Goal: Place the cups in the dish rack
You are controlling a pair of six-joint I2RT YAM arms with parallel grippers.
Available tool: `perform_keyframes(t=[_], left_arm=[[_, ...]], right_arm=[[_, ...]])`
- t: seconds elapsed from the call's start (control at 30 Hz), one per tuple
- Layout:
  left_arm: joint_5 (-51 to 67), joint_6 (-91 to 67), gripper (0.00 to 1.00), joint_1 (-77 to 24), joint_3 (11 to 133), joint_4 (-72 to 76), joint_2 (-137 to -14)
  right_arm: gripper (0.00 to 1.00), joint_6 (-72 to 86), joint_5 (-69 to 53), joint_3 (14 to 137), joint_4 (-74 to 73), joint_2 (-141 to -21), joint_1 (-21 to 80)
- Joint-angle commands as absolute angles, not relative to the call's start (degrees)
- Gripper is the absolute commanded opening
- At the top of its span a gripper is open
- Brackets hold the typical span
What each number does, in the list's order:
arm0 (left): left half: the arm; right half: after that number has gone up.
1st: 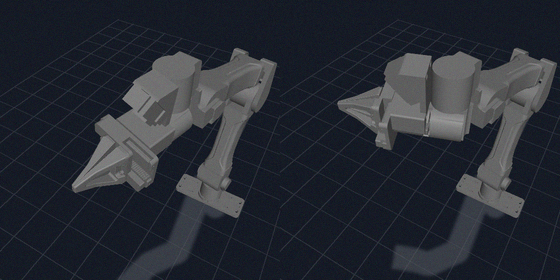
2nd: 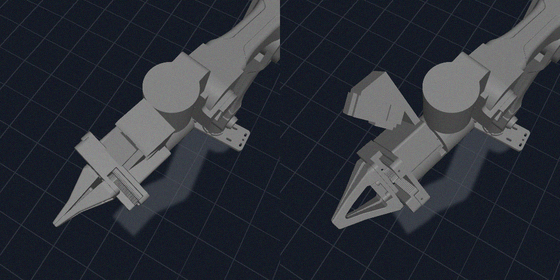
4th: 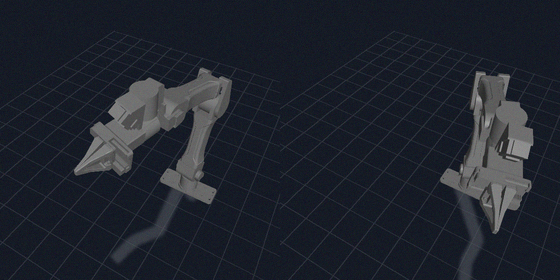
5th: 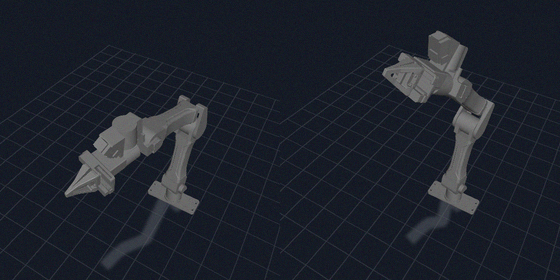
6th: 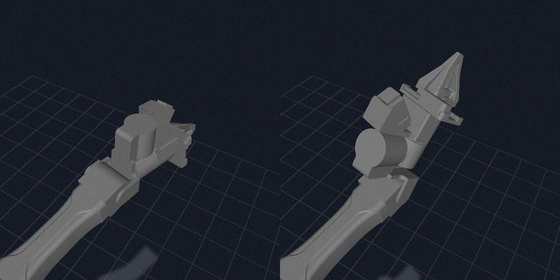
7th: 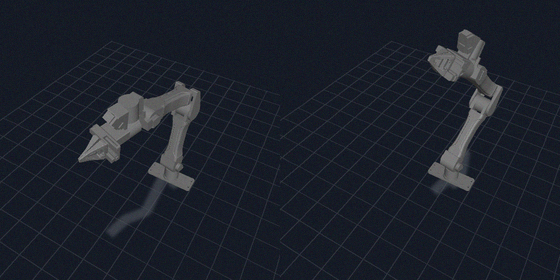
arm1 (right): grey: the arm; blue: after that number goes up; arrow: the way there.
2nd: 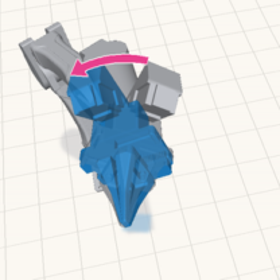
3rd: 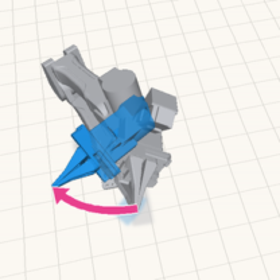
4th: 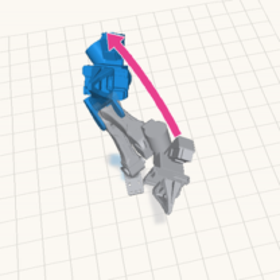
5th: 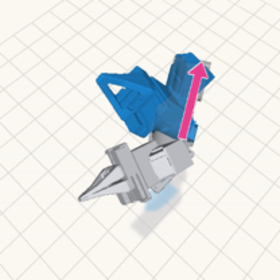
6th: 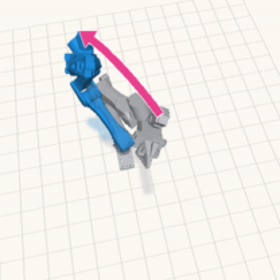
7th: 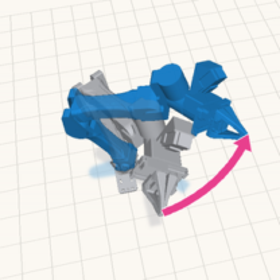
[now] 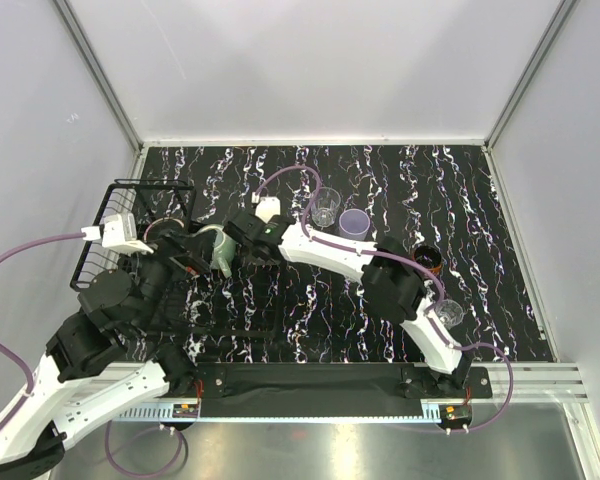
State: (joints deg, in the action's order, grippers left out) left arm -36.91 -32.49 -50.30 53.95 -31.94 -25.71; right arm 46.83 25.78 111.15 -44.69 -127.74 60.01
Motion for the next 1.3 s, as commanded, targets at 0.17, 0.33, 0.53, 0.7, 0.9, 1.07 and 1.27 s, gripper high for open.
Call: perform_keyframes(t=[0.17,0.33,0.53,0.7,0.9,1.07,1.27], left_arm=[[-39.2,-31.73,0.99,-50.54,54.93,-30.94,-24.78],[-38.85,-31.82,0.99,-50.54,54.67,-30.94,-24.79],[-38.67,-31.82,0.99,-50.62,54.93,-31.11,-24.7],[-38.85,-32.25,0.99,-50.54,55.37,-32.16,-24.87],[-39.46,-32.43,0.99,-50.54,57.56,-33.92,-25.57],[-37.36,-31.64,0.99,-50.54,59.41,-33.75,-27.59],[-34.37,-33.39,0.99,-50.54,63.37,-37.7,-33.73]], right_arm=[[0.0,52.82,31.37,115.4,-48.07,-130.25,60.29],[0.21,52.12,31.47,117.33,-48.95,-131.83,60.29],[0.39,51.15,30.15,117.86,-49.22,-132.8,60.29],[0.45,50.45,29.45,117.43,-49.31,-131.84,60.29],[0.57,47.99,25.41,112.25,-45.53,-123.43,60.99],[0.64,46.58,23.56,106.27,-42.72,-113.57,61.79],[0.68,46.15,24.26,95.29,-41.4,-99.51,61.87]])
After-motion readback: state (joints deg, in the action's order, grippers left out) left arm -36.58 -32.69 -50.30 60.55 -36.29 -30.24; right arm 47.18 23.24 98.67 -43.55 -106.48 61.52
